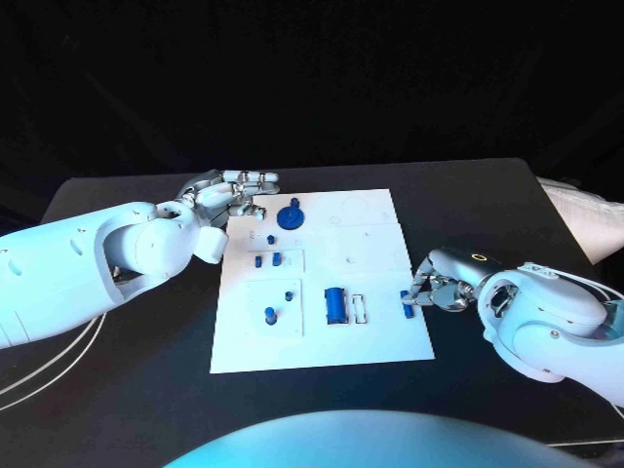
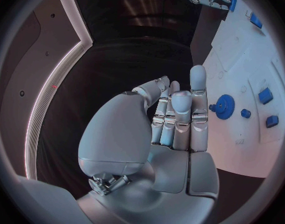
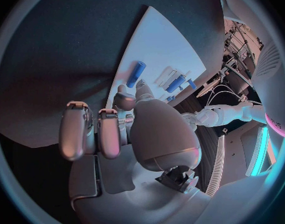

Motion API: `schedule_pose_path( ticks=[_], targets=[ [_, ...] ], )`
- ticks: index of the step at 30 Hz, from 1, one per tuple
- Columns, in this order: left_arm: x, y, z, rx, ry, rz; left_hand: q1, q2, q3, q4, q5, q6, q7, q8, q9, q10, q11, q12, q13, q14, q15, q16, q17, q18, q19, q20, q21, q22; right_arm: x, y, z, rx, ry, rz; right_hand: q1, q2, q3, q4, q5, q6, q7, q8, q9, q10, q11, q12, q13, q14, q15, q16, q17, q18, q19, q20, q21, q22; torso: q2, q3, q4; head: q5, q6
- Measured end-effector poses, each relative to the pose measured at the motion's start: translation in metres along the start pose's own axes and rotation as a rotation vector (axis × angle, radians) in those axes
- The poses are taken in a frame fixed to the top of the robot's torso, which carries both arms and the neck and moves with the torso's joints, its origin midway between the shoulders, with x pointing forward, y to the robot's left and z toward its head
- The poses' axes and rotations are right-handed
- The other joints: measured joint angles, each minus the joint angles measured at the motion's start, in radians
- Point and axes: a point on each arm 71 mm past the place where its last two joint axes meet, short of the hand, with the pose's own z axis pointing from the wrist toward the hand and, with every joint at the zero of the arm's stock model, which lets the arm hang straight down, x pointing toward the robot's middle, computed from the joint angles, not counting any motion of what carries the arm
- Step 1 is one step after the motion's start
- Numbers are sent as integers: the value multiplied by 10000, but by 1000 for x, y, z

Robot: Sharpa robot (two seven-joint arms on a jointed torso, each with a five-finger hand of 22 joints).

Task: Assemble the parts on the task board

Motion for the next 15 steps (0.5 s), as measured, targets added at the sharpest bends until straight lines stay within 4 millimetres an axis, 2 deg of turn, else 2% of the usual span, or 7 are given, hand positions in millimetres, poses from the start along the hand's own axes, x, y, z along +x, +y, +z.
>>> schedule_pose_path(
  ticks=[7,15],
  targets=[
    [0,1,0,-11,-1,-4,0,0,0,0,0,0,0,0,0,0,0,0,8,1,1,0,0,1,0,0,0,0,4,4,4,-74,209,-323,-48,-57,-41,41,-97,21,21,-36,8,1,0,-62,-12,0,0,-1,-1,0,0,0,0,-8,9,-4,11,16,-27],
    [-1,1,-1,-17,-8,-4,-40,40,0,0,0,-1,0,44,0,0,0,0,7,2,2,0,-16,1,0,0,-41,-10,4,10,8,-288,214,-977,304,-409,61,-61,-548,71,4,-92,56,3,1,-124,-21,0,0,-2,-1,0,0,0,0,-12,10,-6,-2,44,-75]
  ],
)
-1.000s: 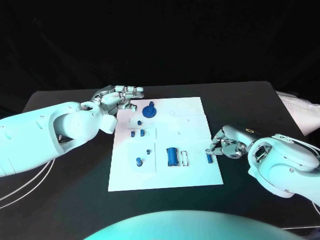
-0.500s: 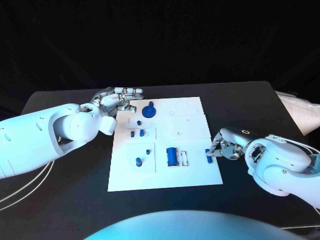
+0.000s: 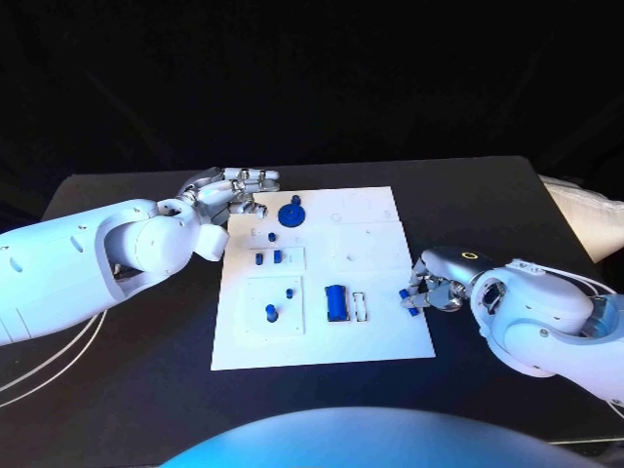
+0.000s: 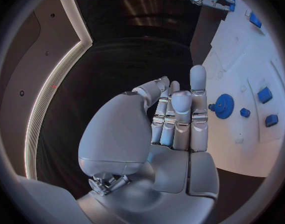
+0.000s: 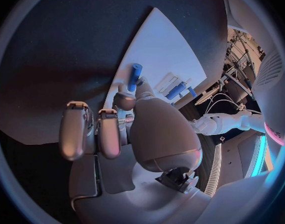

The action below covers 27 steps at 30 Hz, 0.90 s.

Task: Assemble the parts on the task board

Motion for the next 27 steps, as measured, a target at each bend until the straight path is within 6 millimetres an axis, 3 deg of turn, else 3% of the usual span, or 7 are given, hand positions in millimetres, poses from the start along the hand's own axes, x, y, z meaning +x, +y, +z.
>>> schedule_pose_path(
  ticks=[7,14,17,20,24,27],
  targets=[
    [-1,0,0,-8,-9,1,0,0,0,0,0,0,0,0,1,0,0,0,-1,-23,-23,0,1,-1,0,0,0,0,0,8,1,-272,-72,-957,552,-118,206,-319,-447,118,-13,-18,54,11,12,189,189,-1,1,70,-1,0,0,0,85,169,-1,1,14,27,-40],
    [-2,0,-1,-21,-37,6,0,0,0,0,0,0,-1,0,1,0,0,0,-1,-24,-23,0,1,0,0,0,0,1,0,17,2,-506,-109,-1882,1096,-83,578,-692,-716,171,-29,-53,63,59,-15,200,267,1,5,148,-2,0,0,0,134,275,-4,3,14,56,-58],
    [-3,0,-1,-26,-46,8,0,0,0,0,0,0,-1,0,1,0,0,0,-2,-23,-23,0,2,0,0,0,0,1,1,20,2,-599,-137,-2078,1478,74,929,-975,-571,257,-114,-178,31,-4,-74,240,351,-2,6,148,-2,1,23,-23,171,308,-4,7,9,59,-68],
    [-3,0,-1,-32,-48,9,0,0,0,0,0,-1,-1,-1,1,0,0,0,-2,-23,-23,0,2,-1,0,0,0,1,2,24,1,-698,-174,-2135,1665,210,1447,-1174,-120,359,-77,-172,-18,9,-102,333,374,-51,-20,195,-2,0,44,-43,201,360,-3,7,6,60,-77],
    [-3,0,-1,-38,-40,11,0,0,0,0,0,0,-1,0,0,0,0,0,-2,-23,-23,0,2,-1,0,0,1,2,3,24,0,-725,-246,-1982,1651,223,1940,-1186,80,366,-86,-169,12,11,-104,334,359,-18,-53,195,-3,1,75,-75,202,378,-3,6,-3,67,-91],
    [-3,0,-1,-41,-36,12,0,0,0,0,0,-1,-1,-1,1,0,0,0,-3,-22,-22,0,0,0,0,0,0,2,4,24,-1,-715,-267,-1516,1422,452,2251,-1083,183,362,-88,-181,18,13,-105,333,353,-17,-54,195,-3,0,75,-75,241,404,-7,6,-1,67,-93]
  ],
)
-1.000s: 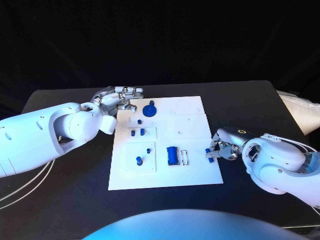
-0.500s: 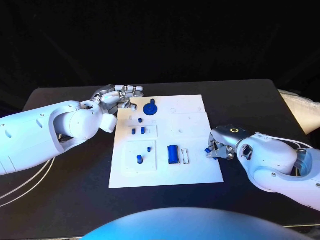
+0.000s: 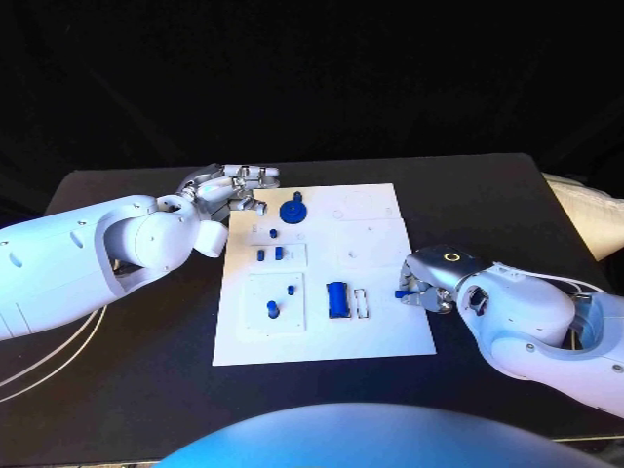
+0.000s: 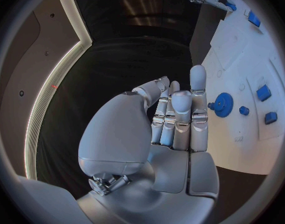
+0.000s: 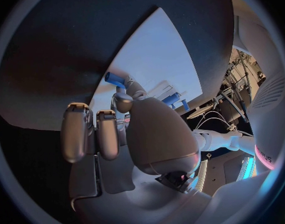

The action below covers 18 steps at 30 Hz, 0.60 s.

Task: Assemble the parts on the task board

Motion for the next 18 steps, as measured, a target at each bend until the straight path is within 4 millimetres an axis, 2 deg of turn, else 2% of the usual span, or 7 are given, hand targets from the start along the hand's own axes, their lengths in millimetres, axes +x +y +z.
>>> schedule_pose_path(
  ticks=[2,3,6,8,10,13,18],
  targets=[
    [0,0,0,-3,2,0,0,0,0,0,0,0,0,0,0,0,0,0,0,0,0,0,-20,0,0,0,0,0,1,0,-1,32,25,454,-187,173,-91,96,174,-18,-15,-22,-2,38,20,-1,20,0,0,0,0,0,0,0,7,15,-4,-1,3,1,-2],
    [0,0,0,-4,4,0,0,0,0,0,0,0,0,0,0,0,0,0,0,0,0,0,-20,0,0,0,0,0,2,0,-1,67,52,803,-432,146,-197,218,289,-19,-14,-39,-1,61,33,0,49,6,-6,41,0,0,0,0,7,29,-4,-2,3,1,-4],
    [0,0,0,-7,7,1,0,0,0,0,0,0,0,0,0,0,0,0,0,1,1,0,-20,1,0,0,0,0,4,1,-2,121,167,1630,-1008,-82,207,905,349,-37,-32,-41,1,165,-18,114,53,54,-56,50,-1,0,0,0,38,58,-7,-1,8,4,-6],
    [0,0,0,-10,8,1,0,0,0,0,0,0,0,0,0,0,0,0,-1,0,1,0,-20,0,0,0,0,1,5,2,-3,187,255,2232,-1286,-234,397,1095,337,-30,-40,-40,11,250,-103,194,140,52,-60,50,-1,0,0,0,49,70,-8,-5,8,12,-7],
    [0,0,0,-12,9,2,0,0,0,0,0,0,0,0,0,0,0,0,-1,1,1,0,-20,-1,0,0,0,0,7,2,-3,258,320,2698,-1469,-392,519,1217,206,53,-115,-40,94,287,-139,274,278,37,-77,50,-1,-1,35,-35,49,83,-8,-7,8,19,-6],
    [0,0,0,-14,12,2,0,0,0,0,0,0,0,-1,0,0,0,0,-1,1,1,0,-20,0,0,0,0,1,8,3,-3,345,367,3364,-1643,-554,649,1346,142,137,-116,-32,138,356,-139,290,322,37,-77,88,-1,0,36,-36,49,99,-8,-8,8,28,2],
    [0,0,0,-18,22,2,0,0,0,0,0,0,0,-1,0,0,0,0,-1,2,2,0,-19,0,0,0,0,1,6,7,-3,427,310,4204,-1847,-610,744,1440,125,168,-122,-3,131,374,-156,281,316,36,-76,88,7,1,36,-36,48,110,-6,-8,9,35,2]
  ],
)
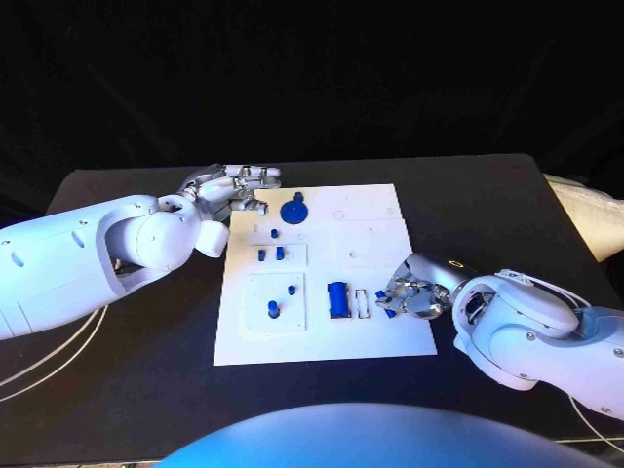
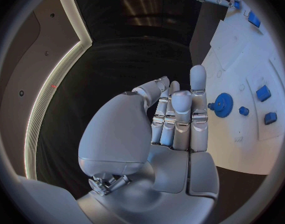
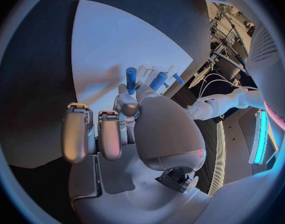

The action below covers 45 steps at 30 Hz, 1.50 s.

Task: Assemble the parts on the task board

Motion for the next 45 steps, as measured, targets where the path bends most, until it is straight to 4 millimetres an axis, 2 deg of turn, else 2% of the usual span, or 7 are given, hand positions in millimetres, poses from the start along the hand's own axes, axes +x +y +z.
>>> schedule_pose_path(
  ticks=[3,9,21,26,35,43,45],
  targets=[
    [0,0,0,-3,6,0,0,0,0,0,0,0,0,0,0,0,0,0,0,0,0,0,0,0,0,0,0,0,1,3,2,51,64,434,-129,-129,57,55,279,16,-14,7,-2,35,33,30,61,0,0,0,0,0,0,0,58,13,0,-6,3,-1,-2],
    [1,0,0,-9,33,-3,0,0,0,0,0,0,0,-1,0,0,0,0,-1,1,1,0,1,0,0,0,0,0,4,7,6,164,242,1057,-170,-170,90,88,510,18,-14,-32,8,35,34,57,88,-1,1,39,-1,0,37,38,60,27,0,-11,7,14,-10],
    [2,0,0,-17,72,-6,0,0,0,0,0,0,0,-1,0,0,0,0,7,16,16,0,2,0,0,0,0,1,7,16,12,164,389,1527,-210,-211,90,88,550,18,-15,-29,41,35,36,57,87,-1,3,38,-3,0,37,38,59,26,-2,-8,1,54,-1],
    [2,0,0,-17,76,-6,0,0,0,0,0,0,0,-1,0,-35,35,47,6,16,16,0,2,0,0,0,0,1,9,17,15,218,474,1523,-300,-302,90,88,546,47,14,-29,39,35,37,57,79,-1,3,38,-3,1,36,38,59,-12,1,2,0,68,-1],
    [2,0,-1,-19,78,-6,0,0,0,0,0,0,0,-1,0,-35,35,48,5,17,17,0,2,1,0,0,0,1,12,18,17,218,858,1265,-553,-449,18,160,313,51,19,-30,59,-21,94,-129,-30,-1,4,38,-4,-1,36,38,20,-104,1,12,-12,106,-18],
    [2,0,-1,-23,83,-6,0,0,0,0,0,0,0,-1,0,-35,35,48,4,18,18,0,3,0,0,0,0,1,12,19,18,180,1042,1103,-973,-312,-217,282,339,88,56,-28,118,-21,95,-9,101,-1,5,38,-5,0,36,38,20,-67,1,12,-16,108,-21],
    [2,0,-1,-24,85,-6,0,0,0,0,0,0,-1,-1,0,-35,34,48,5,18,18,0,3,0,0,0,0,1,12,19,18,173,1066,1077,-1156,-261,-335,271,456,138,14,-26,136,45,93,30,158,-1,5,38,-5,0,36,38,20,-47,2,13,-15,109,-21]
  ],
)
